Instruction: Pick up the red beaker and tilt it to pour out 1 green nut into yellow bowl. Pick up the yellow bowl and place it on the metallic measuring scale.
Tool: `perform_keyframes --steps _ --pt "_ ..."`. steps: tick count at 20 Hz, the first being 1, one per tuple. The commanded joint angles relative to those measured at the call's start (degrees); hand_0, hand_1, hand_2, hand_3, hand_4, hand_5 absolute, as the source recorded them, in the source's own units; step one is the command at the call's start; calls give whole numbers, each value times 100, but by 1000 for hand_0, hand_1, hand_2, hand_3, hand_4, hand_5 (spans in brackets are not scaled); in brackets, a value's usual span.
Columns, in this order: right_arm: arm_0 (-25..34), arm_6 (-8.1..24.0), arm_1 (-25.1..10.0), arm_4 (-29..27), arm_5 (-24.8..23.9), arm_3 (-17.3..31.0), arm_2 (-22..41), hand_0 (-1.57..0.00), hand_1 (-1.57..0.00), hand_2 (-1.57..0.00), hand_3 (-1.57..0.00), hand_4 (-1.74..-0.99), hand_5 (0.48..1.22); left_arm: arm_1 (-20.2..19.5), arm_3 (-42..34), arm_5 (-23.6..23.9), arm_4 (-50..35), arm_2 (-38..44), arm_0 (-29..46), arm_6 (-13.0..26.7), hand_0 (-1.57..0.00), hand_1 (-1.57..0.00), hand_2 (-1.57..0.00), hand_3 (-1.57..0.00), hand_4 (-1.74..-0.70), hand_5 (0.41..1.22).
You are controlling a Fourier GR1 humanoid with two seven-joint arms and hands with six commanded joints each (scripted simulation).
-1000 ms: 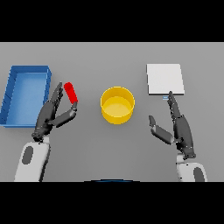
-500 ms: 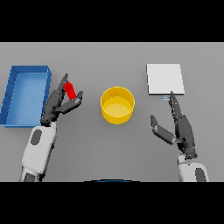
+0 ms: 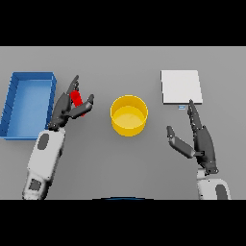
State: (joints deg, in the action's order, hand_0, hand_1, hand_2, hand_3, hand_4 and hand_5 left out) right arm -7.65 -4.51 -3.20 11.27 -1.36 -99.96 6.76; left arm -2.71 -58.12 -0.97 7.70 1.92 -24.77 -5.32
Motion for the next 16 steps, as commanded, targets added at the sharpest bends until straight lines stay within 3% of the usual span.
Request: perform_keyframes --steps 1,2,3,5,8,10,12,16 --pt "14 11 10 39 -11 -21 30 1 1 1 1 -1295 683 9 83 46 -27 62 -83 -49 1 1 -30 -3 -1389 752" --pt "46 36 -36 30 -9 44 -22 1 1 1 1 -1291 684 66 107 101 -48 86 -137 -56 -81 -84 -122 -75 -1416 770" --pt "30 1 32 40 1 59 42 1 1 1 1 -1289 684 125 173 176 -102 156 -201 49 -253 -276 -307 -220 -1444 795" --pt "106 50 46 66 -39 109 24 1 1 1 1 -1285 683 220 315 445 -3 182 -260 67 -681 -701 -715 -706 -1441 949" --pt "102 12 19 19 4 89 12 1 1 1 1 -1290 684 228 400 606 258 146 -287 -241 -1115 -1125 -1133 -1128 -1443 1082" --pt "112 -52 41 55 14 70 66 1 1 1 1 -1293 682 274 315 561 239 182 -264 -113 -1279 -1286 -1290 -1288 -1447 1132" --pt "162 22 57 15 30 100 54 1 1 1 1 -1303 682 327 337 649 227 218 -247 -381 -1384 -1388 -1391 -1390 -1553 1129" --pt "189 -169 42 116 -32 279 39 1 1 1 1 -1274 674 293 188 711 92 146 -281 -459 -1495 -1496 -1497 -1497 -1664 1108"
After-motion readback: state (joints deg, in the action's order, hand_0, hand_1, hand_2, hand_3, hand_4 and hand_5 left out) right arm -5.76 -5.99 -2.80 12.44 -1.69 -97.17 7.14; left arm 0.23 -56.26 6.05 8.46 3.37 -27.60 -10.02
